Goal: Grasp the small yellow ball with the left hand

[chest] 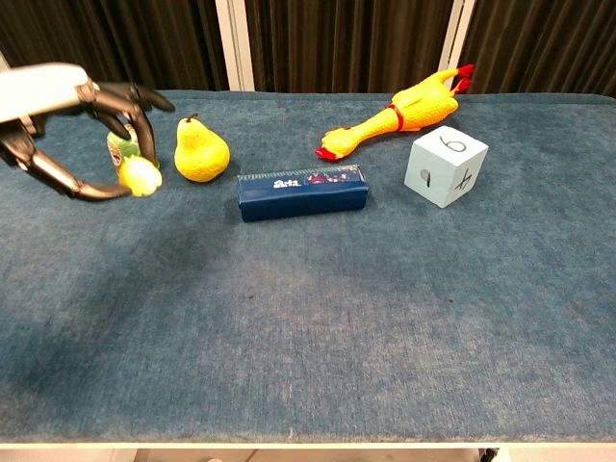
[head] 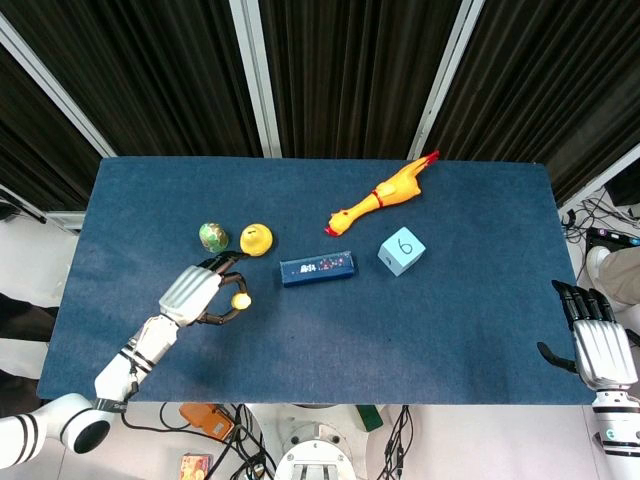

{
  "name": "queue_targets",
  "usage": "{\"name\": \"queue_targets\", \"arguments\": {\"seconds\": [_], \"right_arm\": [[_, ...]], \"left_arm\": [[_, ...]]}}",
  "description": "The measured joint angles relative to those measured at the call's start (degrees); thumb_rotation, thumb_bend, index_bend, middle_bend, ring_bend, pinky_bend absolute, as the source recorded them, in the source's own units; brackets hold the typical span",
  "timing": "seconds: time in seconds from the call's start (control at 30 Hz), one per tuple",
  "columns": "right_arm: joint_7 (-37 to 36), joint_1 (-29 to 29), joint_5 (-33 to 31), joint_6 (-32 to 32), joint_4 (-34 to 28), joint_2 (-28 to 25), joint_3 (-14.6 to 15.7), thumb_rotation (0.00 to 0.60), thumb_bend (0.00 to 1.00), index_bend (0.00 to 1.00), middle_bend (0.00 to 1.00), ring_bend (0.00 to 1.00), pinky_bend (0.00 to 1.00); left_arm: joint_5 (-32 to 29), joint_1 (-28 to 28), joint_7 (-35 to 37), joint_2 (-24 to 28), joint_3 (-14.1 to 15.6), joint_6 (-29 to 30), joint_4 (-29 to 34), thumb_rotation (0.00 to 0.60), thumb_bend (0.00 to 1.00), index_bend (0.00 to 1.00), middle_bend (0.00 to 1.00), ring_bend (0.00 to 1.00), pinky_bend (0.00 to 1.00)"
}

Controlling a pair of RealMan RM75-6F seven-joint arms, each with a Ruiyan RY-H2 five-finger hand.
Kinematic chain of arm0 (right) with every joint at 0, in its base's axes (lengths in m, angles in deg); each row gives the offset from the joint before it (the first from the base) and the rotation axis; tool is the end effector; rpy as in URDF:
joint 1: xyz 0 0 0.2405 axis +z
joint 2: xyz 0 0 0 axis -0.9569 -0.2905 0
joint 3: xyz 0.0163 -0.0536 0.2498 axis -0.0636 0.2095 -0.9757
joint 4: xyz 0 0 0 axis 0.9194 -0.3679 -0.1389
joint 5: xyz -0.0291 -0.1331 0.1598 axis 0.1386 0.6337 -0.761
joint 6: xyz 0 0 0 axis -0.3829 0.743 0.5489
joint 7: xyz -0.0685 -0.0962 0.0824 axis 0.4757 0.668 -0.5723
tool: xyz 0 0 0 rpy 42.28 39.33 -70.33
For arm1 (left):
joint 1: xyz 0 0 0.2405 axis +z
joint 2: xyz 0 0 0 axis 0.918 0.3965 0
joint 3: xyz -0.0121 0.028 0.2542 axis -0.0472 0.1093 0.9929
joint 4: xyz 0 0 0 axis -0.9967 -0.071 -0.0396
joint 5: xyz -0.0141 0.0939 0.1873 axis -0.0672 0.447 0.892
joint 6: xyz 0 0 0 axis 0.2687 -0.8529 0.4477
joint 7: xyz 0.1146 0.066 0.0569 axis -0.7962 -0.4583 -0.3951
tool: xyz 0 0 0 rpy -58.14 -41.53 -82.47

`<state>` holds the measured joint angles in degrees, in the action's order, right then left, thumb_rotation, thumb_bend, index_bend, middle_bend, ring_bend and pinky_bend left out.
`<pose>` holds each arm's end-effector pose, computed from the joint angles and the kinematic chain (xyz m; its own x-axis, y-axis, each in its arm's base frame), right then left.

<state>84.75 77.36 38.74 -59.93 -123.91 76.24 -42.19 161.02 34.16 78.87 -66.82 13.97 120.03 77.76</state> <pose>-0.3148 -0.1768 0.1544 0.4266 -0.0590 0.9025 -0.9031 0.0260 0.4286 -0.1683 0.2855 0.0485 0.2002 0.3448 0.9171 0.9065 -0.4203 -0.0398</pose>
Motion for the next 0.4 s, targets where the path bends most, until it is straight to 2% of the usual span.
{"name": "queue_targets", "arguments": {"seconds": [0.17,0.4], "right_arm": [[0.05,0.04,0.03,0.1,0.03,-0.01,0.03,0.6,0.32,0.12,0.18,0.16,0.12],[0.12,0.08,0.01,0.31,0.0,-0.12,0.11,0.6,0.32,0.12,0.18,0.16,0.12]], "left_arm": [[0.99,-0.95,7.14,6.96,-1.17,-0.98,5.11,0.6,0.3,0.51,0.11,0.09,0.24],[3.73,-2.06,21.69,14.35,-2.26,-1.97,8.77,0.6,0.31,0.51,0.11,0.09,0.24]]}}
